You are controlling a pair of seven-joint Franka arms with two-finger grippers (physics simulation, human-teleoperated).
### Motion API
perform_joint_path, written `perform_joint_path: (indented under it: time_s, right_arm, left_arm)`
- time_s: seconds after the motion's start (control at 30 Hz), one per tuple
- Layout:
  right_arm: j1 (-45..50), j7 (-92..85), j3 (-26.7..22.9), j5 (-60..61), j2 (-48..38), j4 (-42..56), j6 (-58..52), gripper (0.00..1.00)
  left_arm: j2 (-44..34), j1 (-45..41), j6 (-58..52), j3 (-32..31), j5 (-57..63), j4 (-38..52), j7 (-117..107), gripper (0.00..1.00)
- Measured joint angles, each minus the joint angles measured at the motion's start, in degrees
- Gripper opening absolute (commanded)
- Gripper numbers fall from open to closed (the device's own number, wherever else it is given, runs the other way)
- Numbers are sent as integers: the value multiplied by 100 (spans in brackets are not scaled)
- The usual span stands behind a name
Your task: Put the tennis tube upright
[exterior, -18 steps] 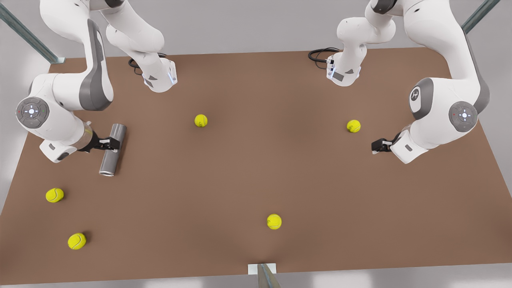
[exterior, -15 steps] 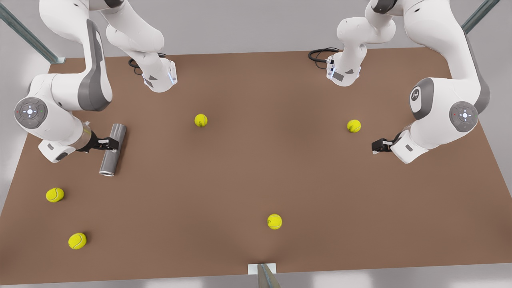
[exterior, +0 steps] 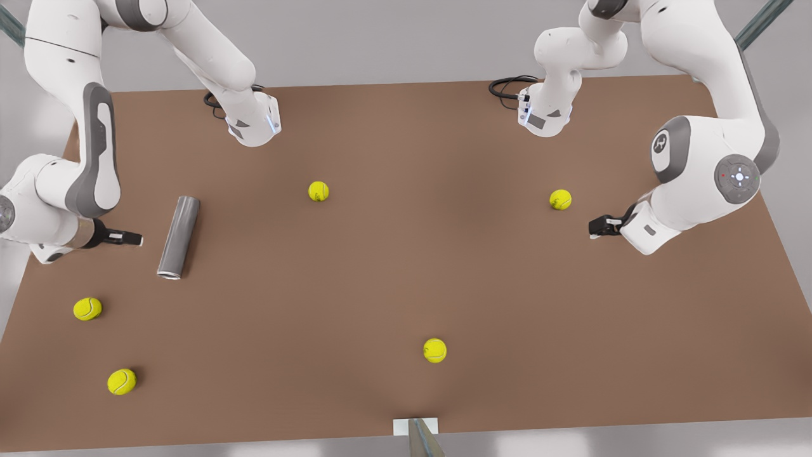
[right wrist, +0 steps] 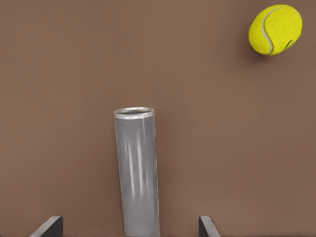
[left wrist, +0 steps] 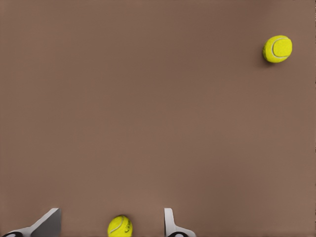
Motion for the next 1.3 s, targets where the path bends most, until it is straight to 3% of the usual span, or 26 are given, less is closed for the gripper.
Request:
perform_joint_path:
  time_s: [0.17, 0.27, 0.4, 0.83, 1.3]
  right_arm:
    - [-171, 61, 44, 364, -476, -1734, 1590, 100]
    - [-142, 123, 45, 594, -324, -2084, 2404, 100]
    - [-526, 97, 46, 595, 15, -2162, 2663, 100]
    - [-433, 18, 46, 483, 603, -2485, 3787, 100]
    - [-504, -106, 46, 322, 959, -2571, 4282, 98]
  left_arm:
    - [0, -8, 0, 0, 1, -9, -2, 99]
    - [-9, 6, -8, 0, 12, -9, 5, 99]
    - [-18, -12, -1, -8, 38, 0, -3, 99]
    - [-70, 17, 0, -17, 61, 0, 6, 99]
    - [-61, -60, -7, -44, 63, -7, -170, 99]
